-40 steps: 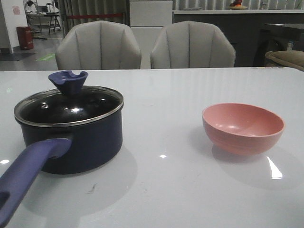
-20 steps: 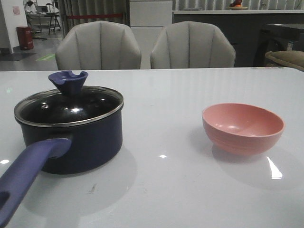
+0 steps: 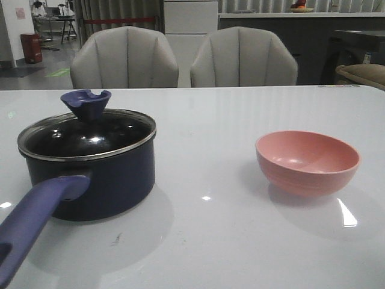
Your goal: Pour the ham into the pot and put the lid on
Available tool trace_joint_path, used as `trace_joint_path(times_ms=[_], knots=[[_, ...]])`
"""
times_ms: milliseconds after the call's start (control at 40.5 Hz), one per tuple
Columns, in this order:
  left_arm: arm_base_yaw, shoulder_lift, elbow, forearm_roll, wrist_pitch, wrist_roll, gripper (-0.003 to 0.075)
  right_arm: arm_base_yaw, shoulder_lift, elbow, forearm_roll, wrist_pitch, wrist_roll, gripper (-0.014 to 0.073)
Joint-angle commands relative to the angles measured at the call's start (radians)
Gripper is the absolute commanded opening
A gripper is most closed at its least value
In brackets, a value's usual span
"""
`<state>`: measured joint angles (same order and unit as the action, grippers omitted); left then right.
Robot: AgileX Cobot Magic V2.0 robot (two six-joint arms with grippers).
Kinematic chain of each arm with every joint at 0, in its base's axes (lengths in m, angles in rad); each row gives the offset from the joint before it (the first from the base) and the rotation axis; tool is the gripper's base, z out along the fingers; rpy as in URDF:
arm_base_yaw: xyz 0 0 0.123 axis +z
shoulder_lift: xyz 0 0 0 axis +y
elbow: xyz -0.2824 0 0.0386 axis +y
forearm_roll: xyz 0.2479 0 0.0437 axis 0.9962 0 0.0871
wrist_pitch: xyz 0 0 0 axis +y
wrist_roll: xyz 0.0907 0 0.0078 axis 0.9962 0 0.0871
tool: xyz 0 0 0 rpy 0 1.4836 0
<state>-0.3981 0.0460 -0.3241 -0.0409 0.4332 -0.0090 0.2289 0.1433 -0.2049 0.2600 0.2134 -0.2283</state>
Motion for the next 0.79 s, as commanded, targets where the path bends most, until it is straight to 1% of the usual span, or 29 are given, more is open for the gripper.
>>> trace_joint_path(times_ms=[0,198,297,346,420,618,766], knots=[[-0.008,0.012,-0.023,-0.002,-0.087,-0.001,0.0132,-0.001,0.009,-0.027,0.005,-0.084,-0.011,0.015],[-0.008,0.012,-0.023,0.0,-0.089,-0.001,0.0133,-0.001,0.009,-0.027,0.005,-0.084,-0.011,0.015],[-0.004,0.012,0.011,0.041,-0.134,-0.001,0.0133,-0.001,0.009,-0.027,0.005,-0.084,-0.011,0.015],[0.018,0.012,0.037,0.062,-0.172,-0.001,0.0133,-0.001,0.009,-0.027,0.005,-0.084,-0.011,0.015],[0.079,0.012,0.091,0.069,-0.241,-0.001,0.0133,-0.001,0.009,-0.027,0.005,-0.084,-0.011,0.015],[0.293,0.012,0.256,0.054,-0.48,-0.001,0.0133,-0.001,0.009,-0.027,0.005,-0.084,-0.011,0.015],[0.386,0.01,0.347,0.051,-0.586,-0.001,0.0133,-0.001,0.009,-0.027,0.005,-0.084,-0.011,0.015]])
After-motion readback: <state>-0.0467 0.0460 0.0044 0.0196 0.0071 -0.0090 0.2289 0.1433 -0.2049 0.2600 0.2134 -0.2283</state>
